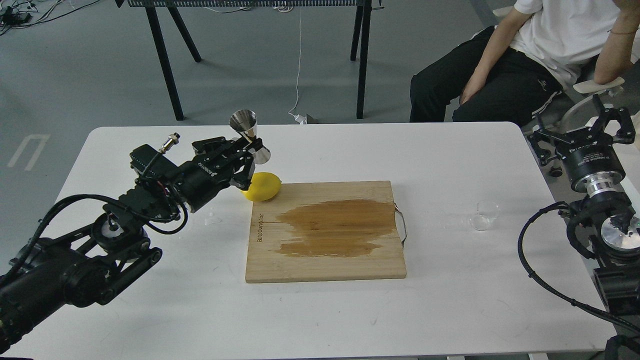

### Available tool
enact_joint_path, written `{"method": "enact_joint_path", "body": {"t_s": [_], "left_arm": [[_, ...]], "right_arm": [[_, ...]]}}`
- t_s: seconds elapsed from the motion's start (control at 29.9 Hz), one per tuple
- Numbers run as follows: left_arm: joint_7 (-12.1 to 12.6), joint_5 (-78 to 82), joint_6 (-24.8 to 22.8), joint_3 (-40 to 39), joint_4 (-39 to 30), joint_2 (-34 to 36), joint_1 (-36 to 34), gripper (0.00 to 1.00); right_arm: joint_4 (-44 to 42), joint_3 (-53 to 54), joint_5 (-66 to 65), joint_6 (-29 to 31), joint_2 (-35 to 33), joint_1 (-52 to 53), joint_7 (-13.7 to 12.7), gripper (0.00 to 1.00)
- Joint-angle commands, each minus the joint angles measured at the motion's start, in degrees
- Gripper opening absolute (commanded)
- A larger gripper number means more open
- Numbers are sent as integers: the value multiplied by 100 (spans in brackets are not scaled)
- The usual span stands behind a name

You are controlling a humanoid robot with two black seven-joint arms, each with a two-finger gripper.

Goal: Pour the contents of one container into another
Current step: 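Lift the jigger with the left gripper and carry it over the cutting board, then tilt the held jigger over the cutting board with the left gripper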

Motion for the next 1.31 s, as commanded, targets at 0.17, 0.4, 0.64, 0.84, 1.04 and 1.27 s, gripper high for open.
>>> {"method": "enact_joint_path", "body": {"t_s": [0.17,0.4,0.64,0.84,1.04,1.27], "left_arm": [[154,-1,-660,739,430,-997,-293,6],[304,-1,-660,792,1264,-1419,-240,6],[304,-1,-651,801,1380,-1446,-223,7],[312,-1,-660,942,1529,-1525,-214,7],[312,-1,-660,968,1564,-1543,-222,9],[312,-1,-660,968,1564,-1595,-231,16]], "right_arm": [[-5,0,1,0,-56,-27,-1,100],[-5,0,1,0,-73,-27,0,100],[-5,0,1,0,-82,-27,8,100],[4,0,1,0,-82,-27,8,100],[4,0,1,0,-82,-27,0,100],[4,0,1,0,-74,-27,0,100]]}}
